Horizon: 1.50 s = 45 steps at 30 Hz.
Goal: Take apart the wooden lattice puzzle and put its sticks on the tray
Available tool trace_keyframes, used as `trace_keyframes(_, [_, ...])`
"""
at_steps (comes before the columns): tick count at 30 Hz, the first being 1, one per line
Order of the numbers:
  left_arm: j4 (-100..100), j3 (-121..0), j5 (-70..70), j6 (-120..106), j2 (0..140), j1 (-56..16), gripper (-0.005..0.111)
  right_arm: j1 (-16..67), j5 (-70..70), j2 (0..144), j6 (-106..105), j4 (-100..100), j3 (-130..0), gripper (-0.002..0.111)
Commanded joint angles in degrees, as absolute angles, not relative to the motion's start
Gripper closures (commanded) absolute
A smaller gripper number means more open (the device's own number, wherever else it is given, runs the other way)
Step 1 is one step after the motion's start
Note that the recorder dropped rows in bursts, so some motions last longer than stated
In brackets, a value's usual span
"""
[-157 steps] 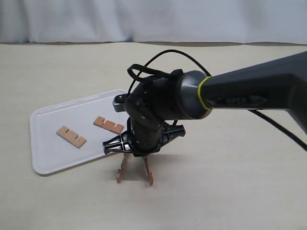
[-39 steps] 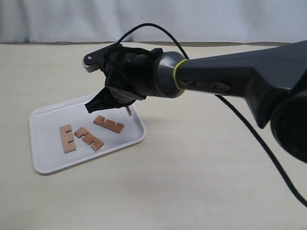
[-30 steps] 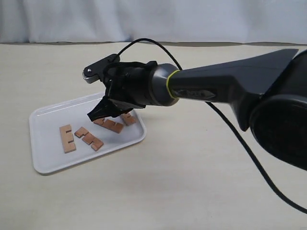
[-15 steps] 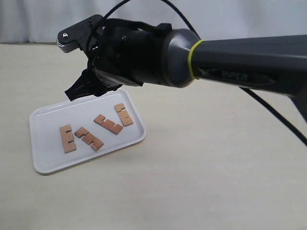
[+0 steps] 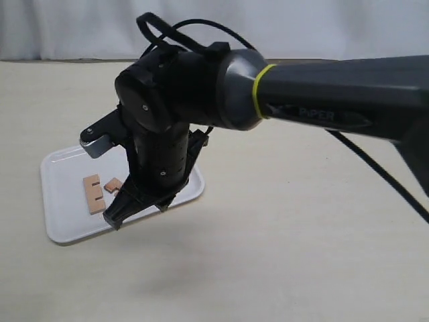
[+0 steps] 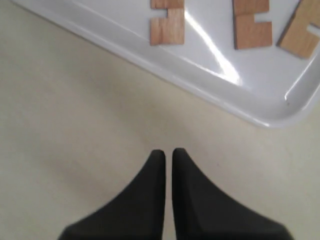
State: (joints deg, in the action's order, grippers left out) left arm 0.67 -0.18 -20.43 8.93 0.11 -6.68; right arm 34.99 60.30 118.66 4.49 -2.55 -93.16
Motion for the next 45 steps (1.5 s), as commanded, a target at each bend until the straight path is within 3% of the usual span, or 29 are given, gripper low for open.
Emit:
trace_keyframes(1, [0.88, 0.0, -19.8, 9.08, 0.0, -6.66, 0.107, 32.36, 66.07, 113.74, 2.93, -0.71, -92.26, 0.104])
trace_keyframes(9, [0.88, 0.0, -19.8, 9.08, 0.0, -6.66, 0.107, 20.61, 64.77, 102.49, 6.43, 0.0, -79.61, 0.104])
trace_keyframes(16, [0.88, 0.0, -19.8, 9.08, 0.0, -6.66, 0.107, 2.37, 58.69, 87.12, 10.29, -1.04, -64.48, 0.104])
trace_keyframes(20, [0.88, 0.0, -19.8, 9.08, 0.0, -6.66, 0.107, -6.12, 58.79, 77.43, 10.29, -5.09, -62.86, 0.104])
trace_keyframes(27, [0.88, 0.0, -19.8, 9.08, 0.0, -6.66, 0.107, -7.29, 54.35, 63.05, 22.64, -23.93, -56.18, 0.104])
trace_keyframes(34, [0.88, 0.0, -19.8, 9.08, 0.0, -6.66, 0.107, -7.29, 58.02, 59.83, 6.38, -12.99, -52.45, 0.104])
trace_keyframes(45, [0.88, 0.0, -19.8, 9.08, 0.0, -6.66, 0.107, -7.29, 59.22, 58.96, 1.9, -1.93, -50.21, 0.104])
